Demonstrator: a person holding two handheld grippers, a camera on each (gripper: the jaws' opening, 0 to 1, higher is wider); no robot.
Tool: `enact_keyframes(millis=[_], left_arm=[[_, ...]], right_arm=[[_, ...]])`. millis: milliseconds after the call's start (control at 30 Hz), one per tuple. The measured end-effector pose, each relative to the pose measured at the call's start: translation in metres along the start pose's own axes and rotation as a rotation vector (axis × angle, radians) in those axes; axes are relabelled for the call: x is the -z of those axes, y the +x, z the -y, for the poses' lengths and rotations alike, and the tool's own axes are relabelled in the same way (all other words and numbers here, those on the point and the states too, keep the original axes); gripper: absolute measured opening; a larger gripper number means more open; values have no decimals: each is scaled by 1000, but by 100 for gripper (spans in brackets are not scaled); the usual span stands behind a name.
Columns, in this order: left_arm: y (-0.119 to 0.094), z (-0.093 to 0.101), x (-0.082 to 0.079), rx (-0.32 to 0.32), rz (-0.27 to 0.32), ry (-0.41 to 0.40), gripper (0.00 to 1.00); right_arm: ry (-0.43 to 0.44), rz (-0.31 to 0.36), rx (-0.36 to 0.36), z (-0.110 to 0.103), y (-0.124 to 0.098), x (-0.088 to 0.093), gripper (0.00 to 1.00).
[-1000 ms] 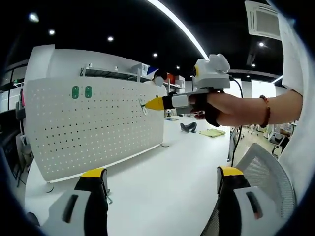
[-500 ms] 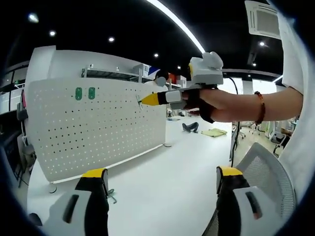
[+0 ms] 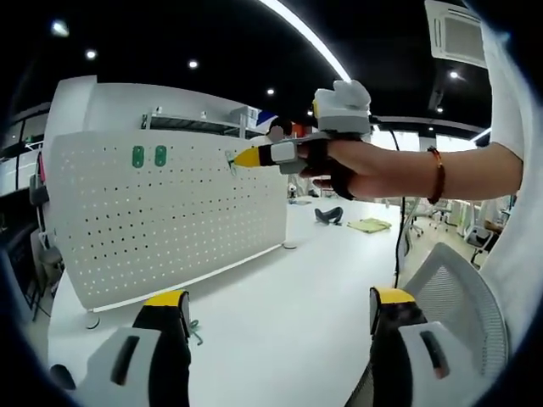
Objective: Insert the hook assembly into the mounting plate slot until the hook locks in place.
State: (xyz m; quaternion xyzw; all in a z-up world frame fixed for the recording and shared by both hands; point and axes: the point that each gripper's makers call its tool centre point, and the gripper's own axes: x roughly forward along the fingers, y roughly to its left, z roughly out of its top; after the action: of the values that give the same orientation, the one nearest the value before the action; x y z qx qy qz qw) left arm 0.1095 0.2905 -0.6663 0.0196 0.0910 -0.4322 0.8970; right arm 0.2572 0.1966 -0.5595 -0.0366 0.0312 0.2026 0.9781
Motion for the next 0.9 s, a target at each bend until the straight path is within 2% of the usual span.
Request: enact_keyframes(millis=[133, 333, 400, 900], left_arm=[[-1, 3, -1, 8, 1, 11, 88], [-2, 3, -1, 0, 10, 1, 90], [-3, 1, 2, -10, -9, -4, 91], [-7, -4, 1, 3, -25, 19, 90]], right_arm=[[8, -17, -2, 2, 3, 5, 1], [11, -5, 7, 4, 6, 1, 1], [13, -4, 8, 5, 8, 0, 1], [30, -2, 51, 15, 21, -1, 1]])
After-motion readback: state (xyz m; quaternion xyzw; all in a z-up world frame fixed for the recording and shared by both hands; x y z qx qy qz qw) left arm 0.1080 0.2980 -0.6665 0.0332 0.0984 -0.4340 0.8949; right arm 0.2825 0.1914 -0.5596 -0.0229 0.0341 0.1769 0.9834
